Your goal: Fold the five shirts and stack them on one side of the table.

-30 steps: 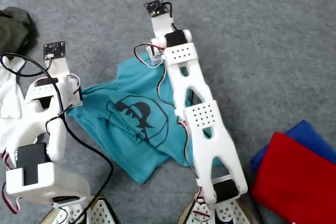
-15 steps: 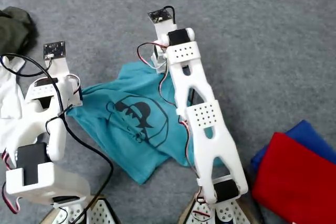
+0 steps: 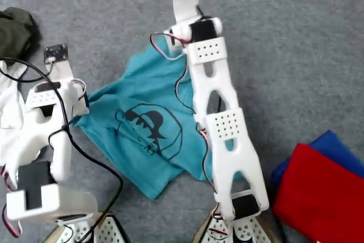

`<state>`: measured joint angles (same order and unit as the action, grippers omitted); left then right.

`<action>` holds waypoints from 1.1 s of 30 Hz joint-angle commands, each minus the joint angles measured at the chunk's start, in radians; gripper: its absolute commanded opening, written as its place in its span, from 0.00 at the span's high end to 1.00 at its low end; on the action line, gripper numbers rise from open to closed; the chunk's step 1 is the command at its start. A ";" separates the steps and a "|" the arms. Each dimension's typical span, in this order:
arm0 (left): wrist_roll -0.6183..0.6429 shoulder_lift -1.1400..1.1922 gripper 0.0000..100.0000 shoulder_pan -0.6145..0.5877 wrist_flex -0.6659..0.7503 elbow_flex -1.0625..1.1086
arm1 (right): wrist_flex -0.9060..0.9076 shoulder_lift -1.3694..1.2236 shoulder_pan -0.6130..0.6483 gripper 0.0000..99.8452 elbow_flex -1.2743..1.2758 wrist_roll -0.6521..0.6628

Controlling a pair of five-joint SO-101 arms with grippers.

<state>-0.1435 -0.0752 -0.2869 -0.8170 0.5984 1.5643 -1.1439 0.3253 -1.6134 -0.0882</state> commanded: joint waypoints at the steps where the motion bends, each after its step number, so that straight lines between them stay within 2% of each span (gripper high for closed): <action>1: 0.031 -0.110 0.98 0.028 -0.083 -0.112 | 0.000 0.220 -0.005 1.00 -0.047 0.015; 8: 0.107 -0.331 0.98 0.032 -0.321 -0.339 | 0.114 0.516 -0.007 1.00 -0.048 0.052; 14: 0.144 -0.519 0.98 0.071 -0.485 -0.474 | 0.120 0.788 -0.062 1.00 -0.038 0.064; 21: 0.158 -0.676 0.98 0.157 -0.529 -0.509 | 0.118 1.021 -0.183 1.00 -0.038 0.141; 28: 0.158 -0.782 0.98 0.153 -0.537 -0.637 | 0.144 1.132 -0.200 1.00 -0.022 0.167; 33: 0.157 -0.777 0.98 0.160 -0.638 -0.574 | 0.175 1.132 -0.185 1.00 0.237 0.095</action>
<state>0.0084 -0.8516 -0.1381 -1.4154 0.0138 1.7331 -0.0146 0.1381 -1.5367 0.0575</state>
